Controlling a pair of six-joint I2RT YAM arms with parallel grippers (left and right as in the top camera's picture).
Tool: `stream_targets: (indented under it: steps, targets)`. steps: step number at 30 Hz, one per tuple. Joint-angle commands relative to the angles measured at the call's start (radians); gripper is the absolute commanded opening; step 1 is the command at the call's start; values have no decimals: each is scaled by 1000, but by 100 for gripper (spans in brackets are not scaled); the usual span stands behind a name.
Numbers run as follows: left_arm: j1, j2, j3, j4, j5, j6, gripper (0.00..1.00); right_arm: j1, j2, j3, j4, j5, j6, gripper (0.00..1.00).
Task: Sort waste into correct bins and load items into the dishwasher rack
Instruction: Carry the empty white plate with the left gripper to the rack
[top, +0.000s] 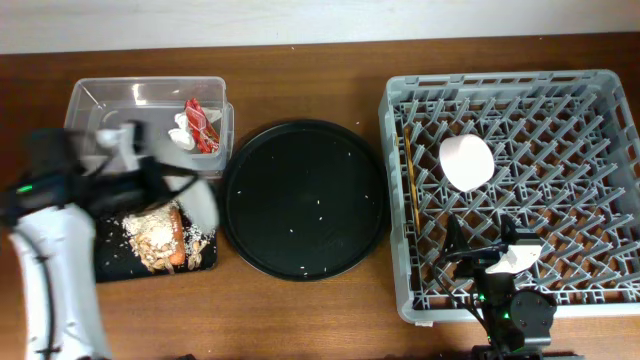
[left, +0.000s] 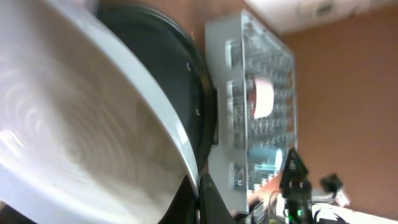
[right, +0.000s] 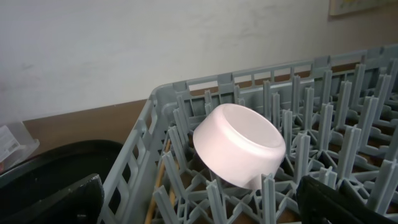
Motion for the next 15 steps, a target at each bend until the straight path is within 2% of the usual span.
stream_targets:
  steps: [1, 4, 9, 12, 15]
  targets:
    - [-363, -57, 14, 79, -322, -229, 1, -8, -7, -9, 3, -13, -7, 98]
    - [-634, -49, 14, 159, -621, -300, 0, -8, -7, -9, 3, -13, -7, 98]
    - [-810, -49, 34, 226, -779, -356, 0, -8, -7, -9, 3, -13, -7, 98]
    - [-847, -48, 36, 317, -714, -354, 0, -8, -7, -9, 3, -13, -7, 98]
    - [-878, -35, 36, 521, -578, -354, 0, -8, -7, -9, 3, -13, -7, 98]
